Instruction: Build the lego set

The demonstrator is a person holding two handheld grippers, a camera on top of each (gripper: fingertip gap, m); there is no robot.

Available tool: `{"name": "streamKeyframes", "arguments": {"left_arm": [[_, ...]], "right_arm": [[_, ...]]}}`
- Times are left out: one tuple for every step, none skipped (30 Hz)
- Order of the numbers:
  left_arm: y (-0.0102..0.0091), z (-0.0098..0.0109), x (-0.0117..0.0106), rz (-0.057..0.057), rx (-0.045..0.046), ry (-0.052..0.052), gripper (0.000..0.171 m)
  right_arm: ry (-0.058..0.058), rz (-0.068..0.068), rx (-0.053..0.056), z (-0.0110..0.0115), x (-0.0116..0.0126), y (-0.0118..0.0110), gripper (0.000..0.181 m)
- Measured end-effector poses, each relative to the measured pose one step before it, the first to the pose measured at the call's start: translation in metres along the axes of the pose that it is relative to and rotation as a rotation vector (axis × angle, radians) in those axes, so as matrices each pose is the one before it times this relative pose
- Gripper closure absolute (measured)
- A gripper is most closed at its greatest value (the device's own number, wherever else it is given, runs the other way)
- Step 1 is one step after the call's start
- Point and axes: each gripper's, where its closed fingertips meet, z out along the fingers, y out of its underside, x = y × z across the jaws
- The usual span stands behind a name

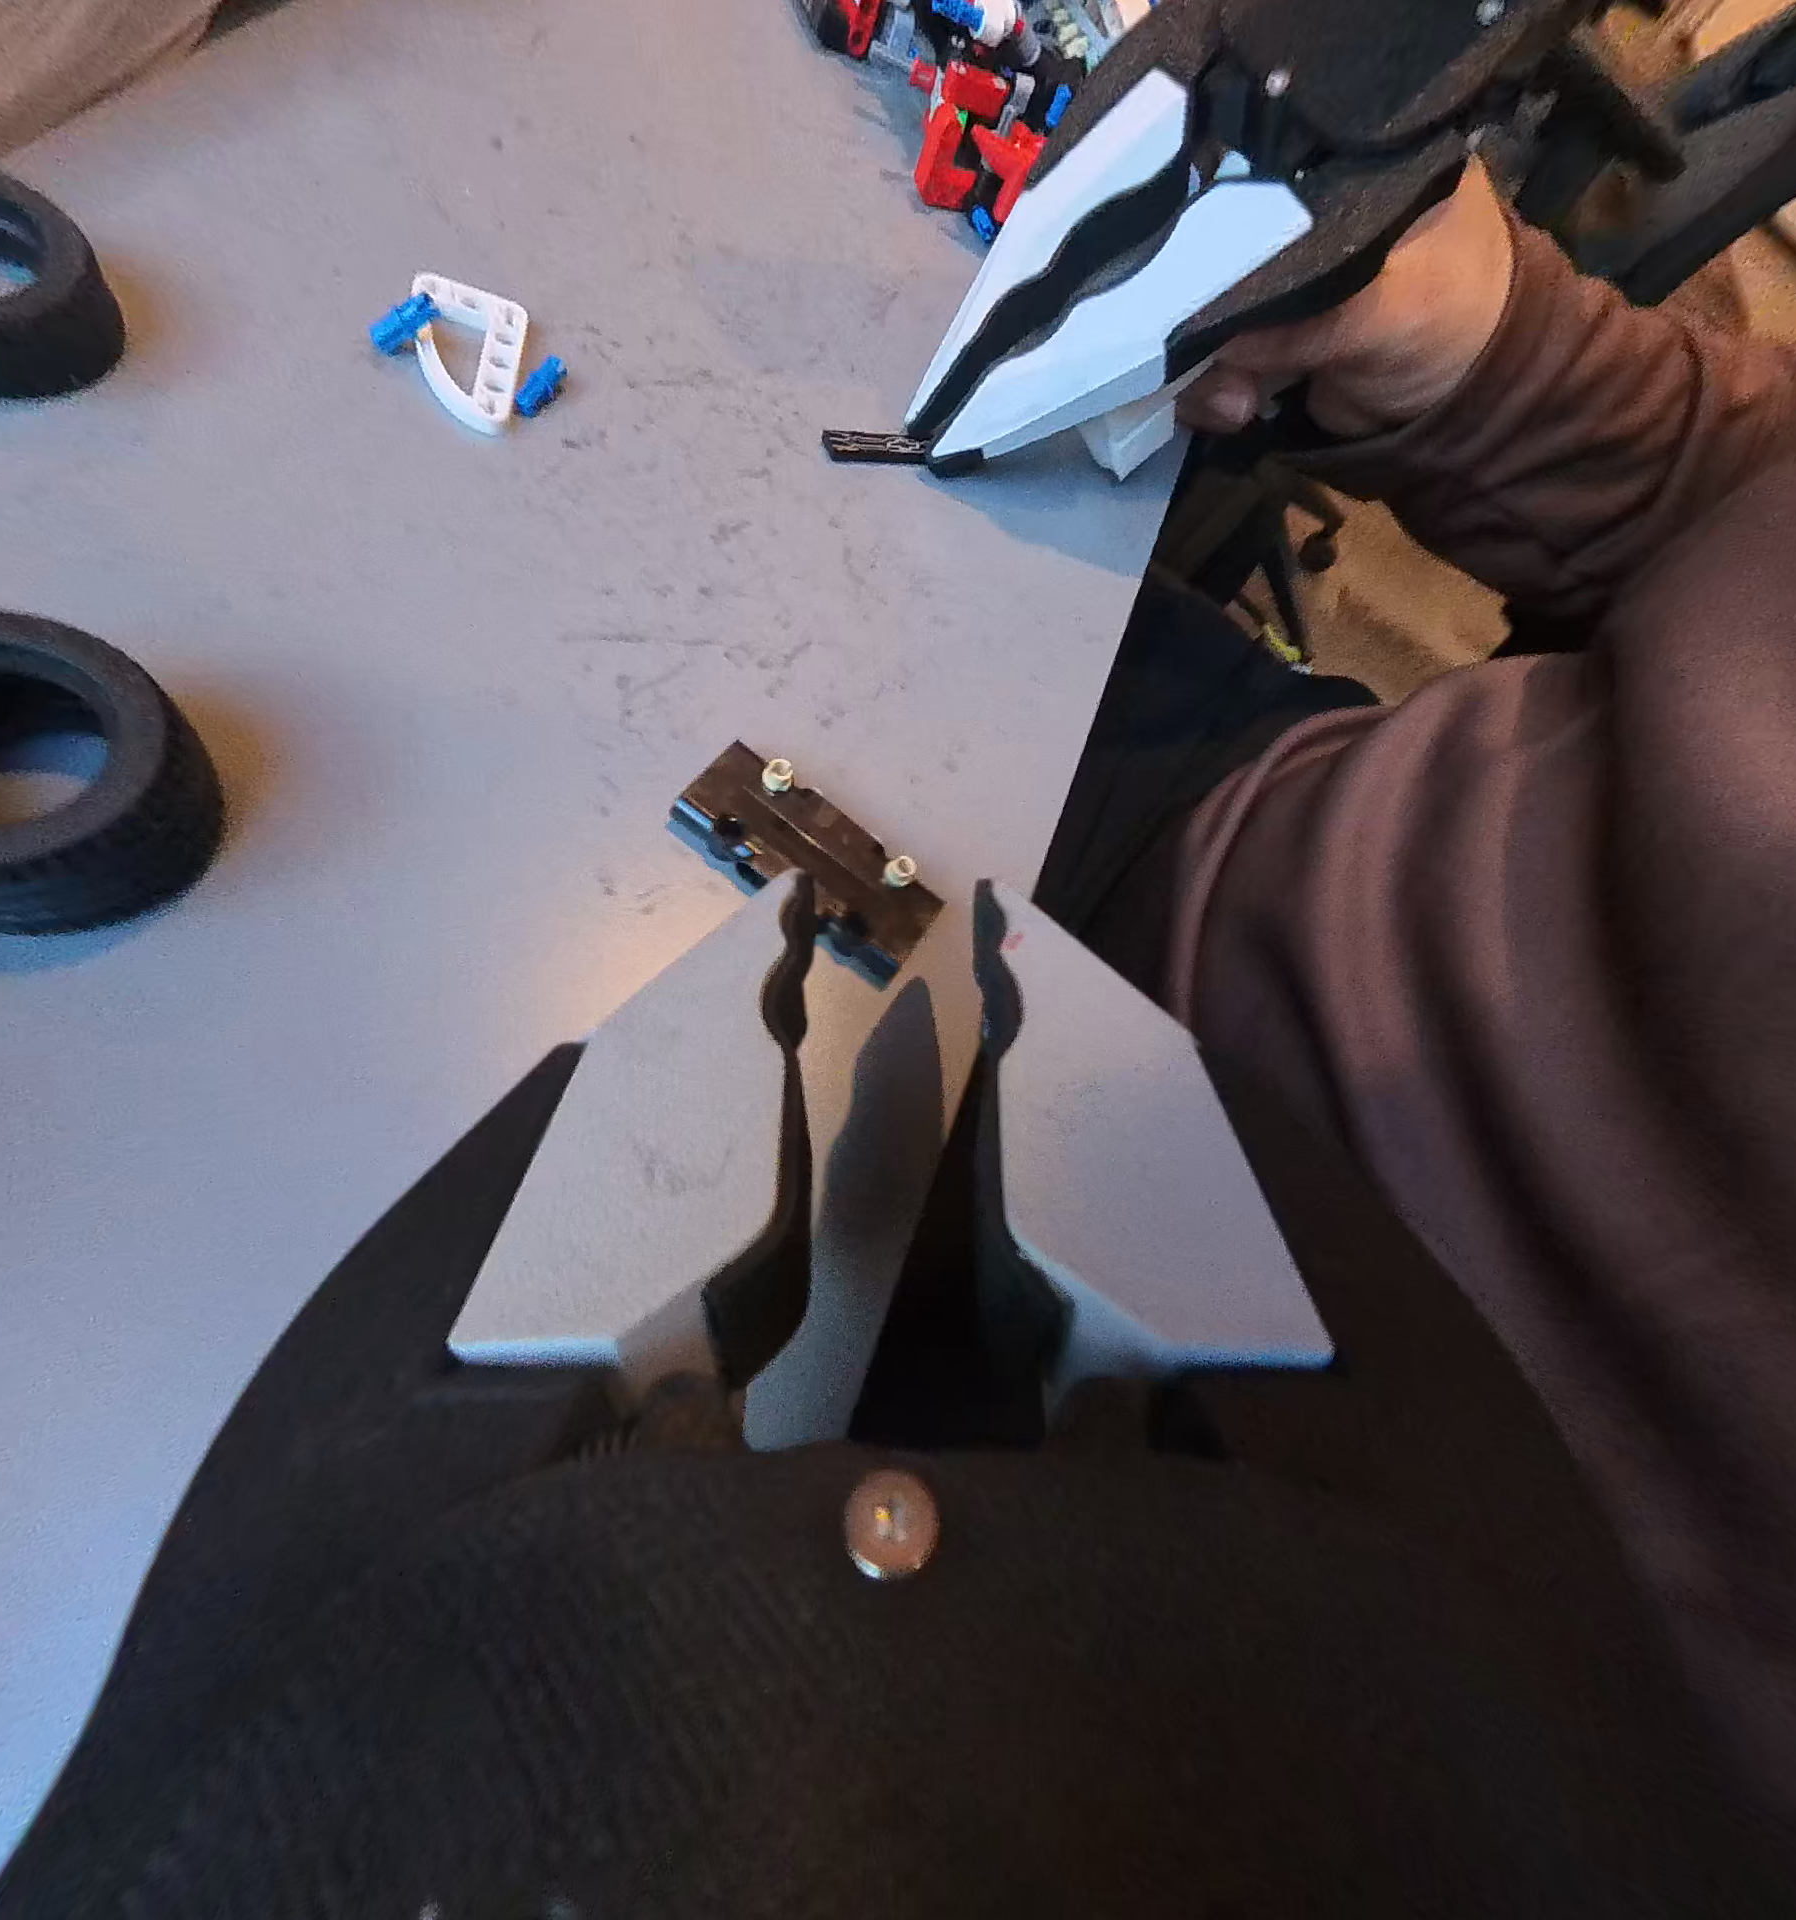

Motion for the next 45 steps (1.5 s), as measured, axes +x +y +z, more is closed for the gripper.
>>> {"name": "streamKeyframes", "arguments": {"left_arm": [[0.00009, -0.00275, -0.00353, 0.0337, -0.01091, -0.0121, 0.142], [0.00148, -0.00325, -0.00500, 0.0342, -0.02063, -0.0166, 0.140], [0.00251, -0.00334, -0.00592, 0.0364, -0.02973, -0.0180, 0.137], [0.00185, -0.00307, -0.00469, 0.0420, -0.02395, -0.0104, 0.132], [0.00103, -0.00181, 0.00066, 0.0519, -0.01565, 0.0206, 0.127], [0.00299, -0.00055, 0.00424, 0.0595, -0.02218, 0.0424, 0.125], [0.00407, 0.00063, -0.00273, 0.0371, -0.03411, 0.0012, 0.126], [0.00297, 0.00170, -0.00591, 0.0160, -0.03664, -0.0172, 0.119], [0.00138, 0.00238, -0.00215, 0.0188, -0.02637, 0.0053, 0.110], [-0.00079, 0.00220, -0.00191, 0.0359, -0.00768, 0.0024, 0.107], [-0.00108, 0.00218, -0.00289, 0.0436, -0.00036, -0.0076, 0.104], [-0.00040, 0.00251, -0.00067, 0.0414, -0.01359, 0.0034, 0.101], [-0.00118, 0.00266, 0.00014, 0.0374, -0.01518, 0.0060, 0.098], [-0.00288, 0.00273, -0.00095, 0.0365, -0.00140, -0.0020, 0.094], [-0.00327, 0.00284, -0.00001, 0.0338, 0.00736, 0.0050, 0.095], [-0.00229, 0.00336, 0.00280, 0.0279, 0.00420, 0.0224, 0.098], [-0.00017, 0.00341, 0.00296, 0.0204, -0.00885, 0.0237, 0.100], [-0.00231, 0.00187, 0.00163, 0.0054, 0.00362, 0.0196, 0.103], [-0.00097, 0.00133, 0.00107, 0.0009, -0.00569, 0.0165, 0.106], [-0.00055, 0.00076, 0.00092, -0.0008, -0.00750, 0.0145, 0.111], [-0.00069, 0.00061, -0.00037, 0.0000, -0.00539, 0.0053, 0.115], [-0.00070, 0.00066, -0.00174, -0.0005, -0.00385, -0.0038, 0.115], [-0.00087, 0.00074, -0.00154, 0.0007, -0.00247, -0.0040, 0.115], [-0.00135, 0.00108, -0.00210, -0.0013, -0.00135, -0.0080, 0.115], [-0.00148, 0.00132, -0.00256, -0.0099, -0.00097, -0.0108, 0.115], [-0.00147, 0.00169, -0.00124, -0.0157, -0.00320, -0.0029, 0.114], [-0.00187, 0.00176, -0.00121, -0.0158, -0.00100, -0.0080, 0.114], [-0.00236, 0.00192, -0.00149, -0.0159, 0.00116, -0.0171, 0.114], [-0.00247, 0.00216, -0.00101, -0.0220, 0.00077, -0.0176, 0.115], [-0.00245, 0.00211, -0.00158, -0.0282, 0.00180, -0.0221, 0.115], [-0.00258, 0.00232, -0.00275, -0.0388, 0.00271, -0.0309, 0.115], [-0.00352, 0.00305, -0.00335, -0.0526, 0.00684, -0.0381, 0.115], [-0.00420, 0.00369, -0.00210, -0.0587, 0.01135, -0.0373, 0.115], [-0.00409, 0.00311, -0.00112, -0.0538, 0.01169, -0.0381, 0.115], [-0.00399, 0.00303, -0.00069, -0.0561, 0.01268, -0.0393, 0.115], [-0.00416, 0.00290, 0.00155, -0.0582, 0.02035, -0.0247, 0.114], [-0.00360, 0.00201, 0.00384, -0.0508, 0.02165, -0.0039, 0.111], [-0.00261, 0.00115, 0.00469, -0.0414, 0.01777, 0.0095, 0.105], [-0.00096, -0.00014, 0.00417, -0.0264, 0.01121, 0.0138, 0.103], [-0.00047, -0.00155, 0.00229, -0.0137, 0.00954, 0.0088, 0.102], [-0.00028, -0.00293, 0.00059, -0.0027, 0.00877, 0.0036, 0.101], [-0.00025, -0.00397, -0.00092, 0.0064, 0.00651, 0.0002, 0.101], [-0.00032, -0.00415, -0.00101, 0.0184, 0.00658, 0.0031, 0.104], [0.00102, -0.00326, -0.00303, 0.0186, -0.00111, -0.0058, 0.109], [0.00258, -0.00158, -0.00227, 0.0164, -0.01354, 0.0023, 0.113]], "right_arm": [[-0.0005, 0.0007, 0.0008, -0.00016, 0.00001, 0.00005, 0.174], [-0.0001, -0.0006, 0.0009, -0.00009, -0.00014, 0.00017, 0.174], [-0.0011, -0.0015, 0.0007, -0.00010, -0.00027, 0.00007, 0.174], [-0.0027, -0.0008, 0.0006, -0.00007, -0.00031, 0.00014, 0.174], [-0.0042, 0.0003, 0.0007, -0.00013, -0.00045, -0.00011, 0.174], [-0.0050, 0.0012, 0.0005, -0.00004, -0.00043, -0.00007, 0.173], [-0.0038, 0.0021, 0.0003, -0.00005, -0.00032, -0.00004, 0.174], [-0.0023, 0.0026, 0.0005, -0.00007, 0.00007, -0.00009, 0.174], [-0.0021, 0.0020, 0.0004, -0.00005, -0.00009, -0.00007, 0.174], [-0.0016, 0.0017, 0.0008, -0.00004, -0.00009, -0.00008, 0.174], [-0.0007, 0.0007, 0.0014, -0.00006, -0.00021, -0.00018, 0.174], [-0.0004, -0.0010, 0.0017, -0.00010, -0.00038, -0.00024, 0.174], [-0.0048, -0.0019, 0.0040, -0.00008, -0.00135, -0.00063, 0.174], [-0.0097, -0.0024, 0.0061, 0.00004, -0.00241, -0.00082, 0.174], [-0.0114, -0.0022, 0.0051, 0.00003, -0.00280, -0.00071, 0.174], [-0.0135, -0.0032, 0.0059, -0.00003, -0.00332, -0.00079, 0.174], [-0.0156, -0.0075, 0.0071, -0.00011, -0.00368, -0.00061, 0.174], [-0.0130, -0.0119, 0.0054, -0.00026, -0.00303, -0.00047, 0.174], [-0.0059, -0.0121, 0.0022, -0.00028, -0.00173, 0.00001, 0.174], [-0.0035, -0.0085, 0.0007, -0.00008, -0.00133, 0.00004, 0.173], [-0.0067, -0.0048, 0.0006, -0.00003, -0.00176, -0.00005, 0.174], [-0.0100, -0.0031, 0.0037, 0.00025, -0.00247, -0.00051, 0.174], [-0.0101, -0.0016, 0.0044, 0.00033, -0.00248, -0.00065, 0.173], [-0.0081, -0.0007, 0.0027, 0.00054, -0.00202, -0.00044, 0.174], [-0.0046, 0.0006, 0.0014, 0.00051, -0.00133, -0.00036, 0.174], [-0.0035, 0.0020, 0.0036, 0.00056, -0.00121, -0.00086, 0.174], [-0.0037, 0.0034, 0.0049, 0.00063, -0.00129, -0.00090, 0.174], [-0.0026, 0.0025, 0.0025, 0.00059, -0.00118, -0.00050, 0.173], [-0.0006, -0.0008, 0.0008, 0.00061, -0.00092, -0.00030, 0.174], [0.0005, -0.0012, 0.0018, 0.00049, -0.00074, -0.00055, 0.174], [0.0028, 0.0025, 0.0044, 0.00056, -0.00024, -0.00094, 0.174], [0.0021, 0.0081, 0.0060, 0.00081, -0.00003, -0.00153, 0.174], [-0.0003, 0.0139, 0.0056, 0.00108, 0.00002, -0.00188, 0.174], [0.0044, 0.0196, 0.0076, 0.00141, 0.00088, -0.00245, 0.174], [0.0056, 0.0235, 0.0116, 0.00139, 0.00135, -0.00335, 0.174], [-0.0001, 0.0237, 0.0127, 0.00135, 0.00049, -0.00358, 0.174], [0.0018, 0.0219, 0.0097, 0.00138, 0.00069, -0.00292, 0.174], [0.0057, 0.0148, 0.0047, 0.00109, 0.00115, -0.00172, 0.174], [0.0097, 0.0050, -0.0015, 0.00095, 0.00172, 0.00004, 0.174], [0.0161, -0.0018, -0.0092, 0.00071, 0.00261, 0.00168, 0.174], [0.0209, -0.0064, -0.0113, 0.00008, 0.00310, 0.00241, 0.174], [0.0156, -0.0100, -0.0060, -0.00052, 0.00199, 0.00153, 0.174], [0.0107, -0.0123, 0.0002, -0.00121, 0.00087, 0.00048, 0.174], [0.0071, -0.0121, 0.0000, -0.00124, 0.00021, 0.00016, 0.174], [-0.0009, -0.0107, 0.0008, -0.00096, -0.00096, -0.00001, 0.174]]}}
